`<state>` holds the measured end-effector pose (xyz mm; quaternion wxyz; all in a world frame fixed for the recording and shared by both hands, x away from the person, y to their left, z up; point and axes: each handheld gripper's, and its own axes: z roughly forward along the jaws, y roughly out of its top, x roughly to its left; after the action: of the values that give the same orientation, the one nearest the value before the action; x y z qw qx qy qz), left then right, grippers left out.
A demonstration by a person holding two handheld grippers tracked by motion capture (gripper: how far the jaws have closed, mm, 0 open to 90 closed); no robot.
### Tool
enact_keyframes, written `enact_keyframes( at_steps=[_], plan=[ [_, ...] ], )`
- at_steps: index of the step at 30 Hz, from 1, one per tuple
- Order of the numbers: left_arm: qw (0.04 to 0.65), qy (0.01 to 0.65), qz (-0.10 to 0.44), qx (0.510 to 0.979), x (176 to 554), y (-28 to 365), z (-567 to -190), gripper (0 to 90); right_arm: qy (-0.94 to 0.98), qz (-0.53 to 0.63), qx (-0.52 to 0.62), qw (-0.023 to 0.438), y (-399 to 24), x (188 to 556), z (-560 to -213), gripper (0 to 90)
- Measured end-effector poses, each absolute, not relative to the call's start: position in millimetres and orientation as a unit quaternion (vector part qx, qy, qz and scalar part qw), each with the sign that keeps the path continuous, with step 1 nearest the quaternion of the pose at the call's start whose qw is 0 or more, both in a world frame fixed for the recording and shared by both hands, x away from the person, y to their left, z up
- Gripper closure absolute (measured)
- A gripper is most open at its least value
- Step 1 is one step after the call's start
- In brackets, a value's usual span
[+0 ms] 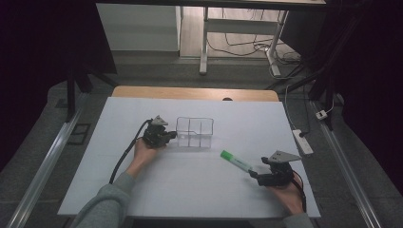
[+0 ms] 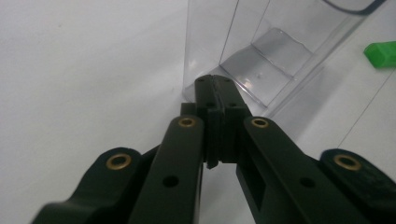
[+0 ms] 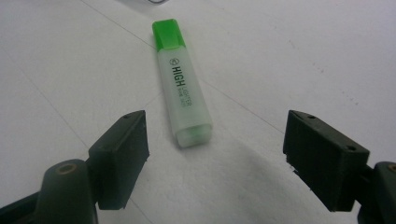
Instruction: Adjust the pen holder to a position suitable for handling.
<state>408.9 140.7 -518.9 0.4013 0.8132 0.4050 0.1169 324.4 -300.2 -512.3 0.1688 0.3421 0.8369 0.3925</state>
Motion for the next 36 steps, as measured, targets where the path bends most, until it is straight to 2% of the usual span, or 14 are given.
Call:
enact_keyframes(
  at_steps=[12, 24, 32, 34, 36],
  plan=[
    [0.396, 0.399, 0.13, 0.817, 403, 150, -510, 89.1, 0.837, 0.39, 0.344, 0.172, -302, 323, -511, 21.9],
    [0.41, 0.399, 0.14, 0.808, 350, 197, -499, 87.6, 0.833, 0.397, 0.346, 0.172, -304, 322, -510, 21.9],
    [0.4, 0.387, 0.148, 0.817, 316, 207, -503, 52.5, 0.832, 0.401, 0.344, 0.17, -304, 321, -510, 21.8],
    [0.399, 0.387, 0.147, 0.818, 313, 207, -504, 49.2, 0.833, 0.4, 0.343, 0.169, -304, 321, -510, 21.8],
    [0.388, 0.387, 0.148, 0.823, 307, 206, -505, 41.2, 0.834, 0.399, 0.342, 0.17, -304, 321, -509, 21.7]
  ],
)
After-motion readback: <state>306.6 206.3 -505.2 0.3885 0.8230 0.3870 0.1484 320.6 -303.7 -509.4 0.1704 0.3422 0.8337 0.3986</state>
